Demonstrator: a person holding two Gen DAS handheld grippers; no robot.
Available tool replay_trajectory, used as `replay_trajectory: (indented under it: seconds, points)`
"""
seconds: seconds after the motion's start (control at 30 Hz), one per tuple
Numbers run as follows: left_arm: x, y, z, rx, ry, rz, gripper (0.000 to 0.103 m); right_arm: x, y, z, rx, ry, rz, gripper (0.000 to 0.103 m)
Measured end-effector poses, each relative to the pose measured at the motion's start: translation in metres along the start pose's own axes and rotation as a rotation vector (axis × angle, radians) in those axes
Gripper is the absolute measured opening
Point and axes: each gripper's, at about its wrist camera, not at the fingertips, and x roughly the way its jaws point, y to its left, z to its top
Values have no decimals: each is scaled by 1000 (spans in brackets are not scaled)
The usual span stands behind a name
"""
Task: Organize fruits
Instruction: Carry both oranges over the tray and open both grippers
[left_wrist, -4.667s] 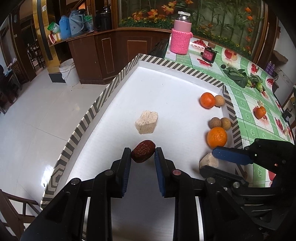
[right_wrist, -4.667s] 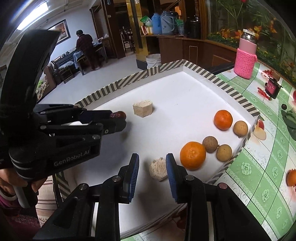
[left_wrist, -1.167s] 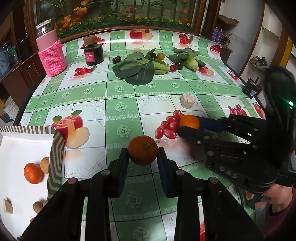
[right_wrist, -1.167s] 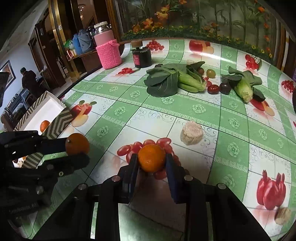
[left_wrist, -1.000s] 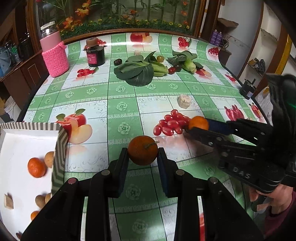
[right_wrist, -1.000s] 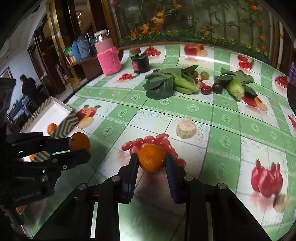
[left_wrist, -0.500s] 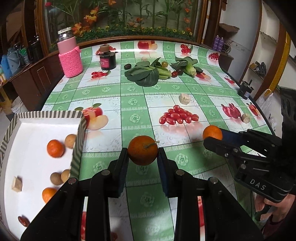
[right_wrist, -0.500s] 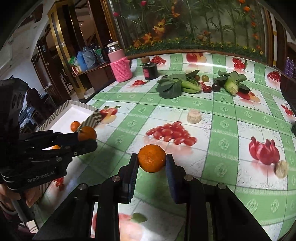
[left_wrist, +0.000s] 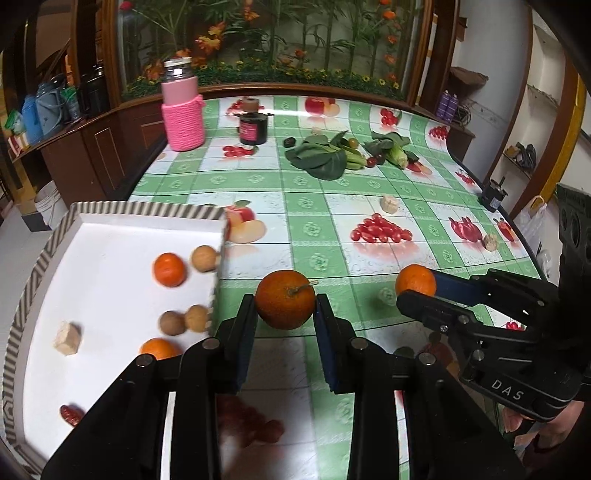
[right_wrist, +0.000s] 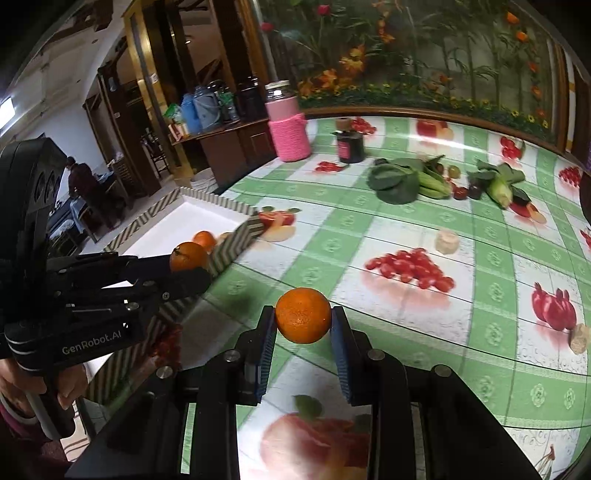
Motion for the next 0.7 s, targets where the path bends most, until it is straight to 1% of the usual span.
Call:
replay_trajectory:
  seconds: [0.33,0.7]
  points:
    - [-20,45,-9,-57,-21,71,29,12,46,12,-68,1,54,30]
    - [-27,91,-19,-116,-19,136,29,40,92,28,-140,22,112,30]
